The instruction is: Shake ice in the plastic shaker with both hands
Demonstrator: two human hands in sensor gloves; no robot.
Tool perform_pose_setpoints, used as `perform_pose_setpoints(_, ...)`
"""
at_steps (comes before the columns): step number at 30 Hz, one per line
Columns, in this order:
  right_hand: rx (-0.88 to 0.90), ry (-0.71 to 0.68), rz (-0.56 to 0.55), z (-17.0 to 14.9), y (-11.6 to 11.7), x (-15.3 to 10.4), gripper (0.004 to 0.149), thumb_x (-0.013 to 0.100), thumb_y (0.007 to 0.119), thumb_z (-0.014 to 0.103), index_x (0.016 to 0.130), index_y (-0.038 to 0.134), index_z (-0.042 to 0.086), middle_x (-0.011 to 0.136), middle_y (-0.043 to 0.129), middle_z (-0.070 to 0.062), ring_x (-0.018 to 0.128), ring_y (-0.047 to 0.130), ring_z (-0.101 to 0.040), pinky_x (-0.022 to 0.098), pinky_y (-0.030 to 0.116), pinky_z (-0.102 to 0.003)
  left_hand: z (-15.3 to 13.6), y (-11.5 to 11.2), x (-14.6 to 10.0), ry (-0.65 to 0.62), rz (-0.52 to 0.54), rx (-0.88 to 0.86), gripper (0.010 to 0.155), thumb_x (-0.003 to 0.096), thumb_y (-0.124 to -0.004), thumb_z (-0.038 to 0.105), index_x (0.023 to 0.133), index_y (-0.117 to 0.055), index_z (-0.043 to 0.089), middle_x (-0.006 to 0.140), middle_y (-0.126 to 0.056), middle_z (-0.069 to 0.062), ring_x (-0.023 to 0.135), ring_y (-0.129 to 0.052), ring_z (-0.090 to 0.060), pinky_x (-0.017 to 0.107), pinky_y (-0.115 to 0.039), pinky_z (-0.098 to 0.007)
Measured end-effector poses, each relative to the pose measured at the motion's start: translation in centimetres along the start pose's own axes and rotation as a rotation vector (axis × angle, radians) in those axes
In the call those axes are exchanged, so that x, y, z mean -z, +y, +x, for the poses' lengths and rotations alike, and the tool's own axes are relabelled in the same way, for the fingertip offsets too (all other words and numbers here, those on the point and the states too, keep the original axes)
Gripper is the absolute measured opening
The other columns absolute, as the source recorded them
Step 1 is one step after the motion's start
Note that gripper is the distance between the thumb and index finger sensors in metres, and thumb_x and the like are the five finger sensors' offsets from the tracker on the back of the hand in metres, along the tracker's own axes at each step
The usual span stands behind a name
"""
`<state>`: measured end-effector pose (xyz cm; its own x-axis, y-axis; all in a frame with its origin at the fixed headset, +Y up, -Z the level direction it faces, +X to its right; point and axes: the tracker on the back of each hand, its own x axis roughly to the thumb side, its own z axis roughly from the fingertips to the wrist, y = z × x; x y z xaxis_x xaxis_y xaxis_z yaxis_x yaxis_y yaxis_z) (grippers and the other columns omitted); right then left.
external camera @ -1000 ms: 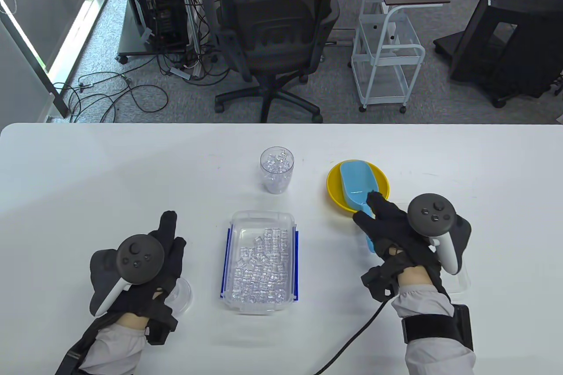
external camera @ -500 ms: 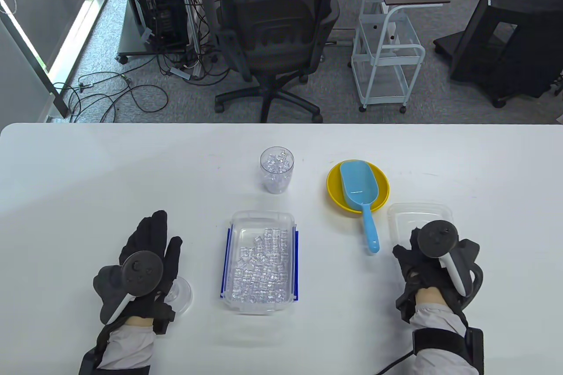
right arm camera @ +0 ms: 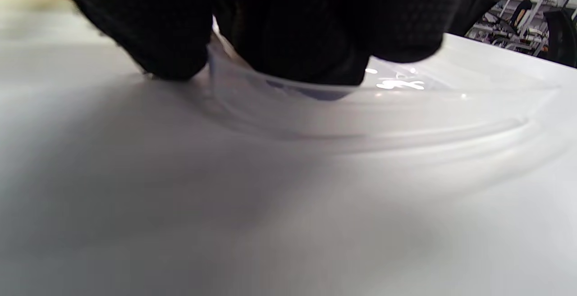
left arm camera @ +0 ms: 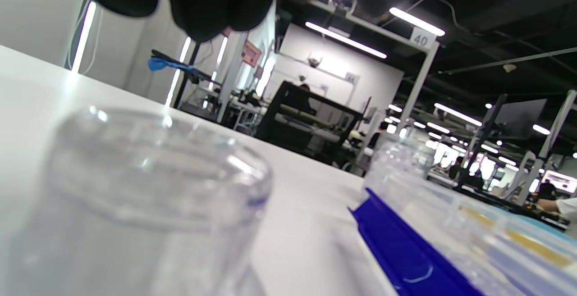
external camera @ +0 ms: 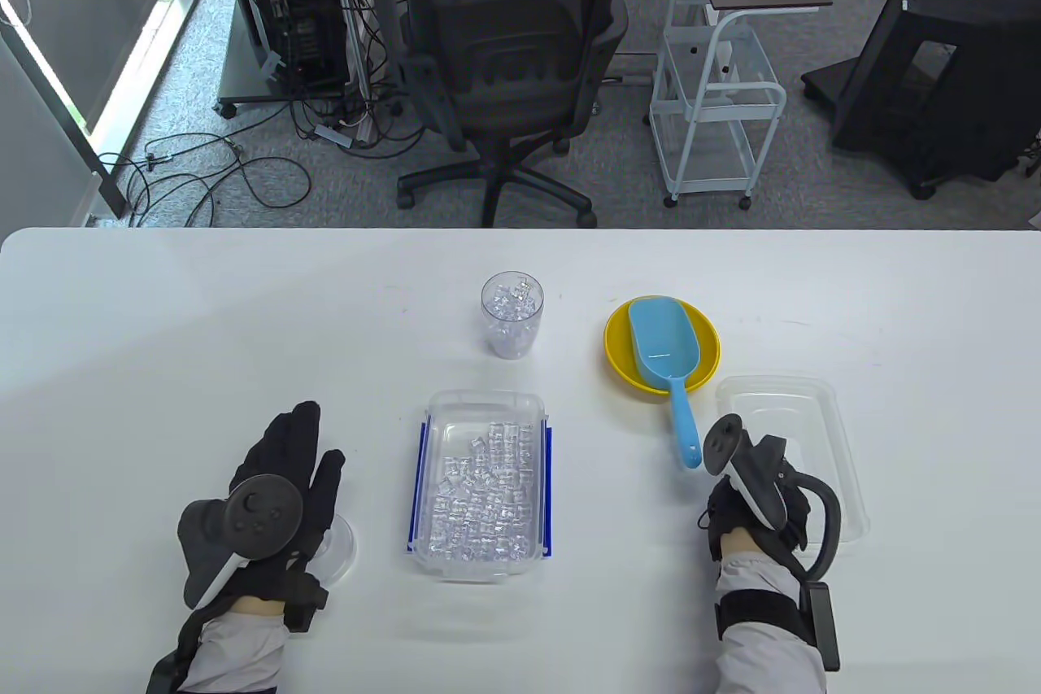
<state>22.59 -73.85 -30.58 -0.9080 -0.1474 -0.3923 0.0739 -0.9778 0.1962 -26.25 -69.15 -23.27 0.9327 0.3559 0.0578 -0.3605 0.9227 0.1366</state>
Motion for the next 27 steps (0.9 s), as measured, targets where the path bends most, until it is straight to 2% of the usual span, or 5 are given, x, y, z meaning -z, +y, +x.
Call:
perform_pose_setpoints(5,-0.042,-0.023,-0.108,0.3,-0.3,-0.9,0.051,0.044,0.095,0.032,0.084,0.084,0.004,0.063,0.095,-0.019,0.042,0.098,-0.026,0.035,0.085,-0.044,0.3,0.0,-0.1,-0.014,0.000,0.005,0.064,0.0701,-0.061,0.043,0.123,-0.044,0.010,0.117,-0.059,-0.032,0.101,-0.068,-0.051,0.068,-0.062,-0.073)
perform_pose_setpoints(11,-0.066,0.011,-0.241,-1.3,-4.7,-2.3,0.048,0.045,0.093,0.030,0.084,0.083,0.004,0.060,0.094,-0.018,0.038,0.097,-0.024,0.034,0.084,-0.043,0.6,0.1,-0.2,-0.028,0.001,0.003,0.064,0.0702,-0.061,0.042,0.123,-0.045,0.010,0.117,-0.059,-0.032,0.101,-0.068,-0.051,0.068,-0.063,-0.072)
perform_pose_setpoints(14,0.042,0.009,-0.276,-3.0,-7.3,-3.2,0.048,0.045,0.093,0.030,0.084,0.083,0.003,0.060,0.094,-0.018,0.038,0.097,-0.024,0.034,0.084,-0.043,0.9,0.2,-0.4,-0.043,0.005,-0.005,0.063,0.0702,-0.061,0.042,0.123,-0.045,0.010,0.117,-0.059,-0.032,0.101,-0.068,-0.051,0.068,-0.063,-0.072)
perform_pose_setpoints(20,0.231,-0.047,-0.449,-5.1,-11.2,-5.9,0.048,0.046,0.092,0.029,0.084,0.083,0.003,0.060,0.094,-0.018,0.039,0.097,-0.025,0.034,0.084,-0.044,1.8,0.4,-0.6,-0.077,0.007,-0.021,0.063,0.0702,-0.060,0.041,0.123,-0.045,0.011,0.116,-0.060,-0.031,0.100,-0.069,-0.050,0.068,-0.065,-0.071)
perform_pose_setpoints(27,0.583,-0.270,-0.599,-5.0,-14.8,-10.1,0.048,0.046,0.089,0.033,0.084,0.082,0.004,0.059,0.095,-0.015,0.037,0.098,-0.021,0.031,0.087,-0.040,3.5,0.5,-1.1,-0.146,0.002,-0.075,0.060,0.0702,-0.061,0.038,0.122,-0.046,0.011,0.116,-0.063,-0.030,0.099,-0.072,-0.048,0.067,-0.070,-0.066)
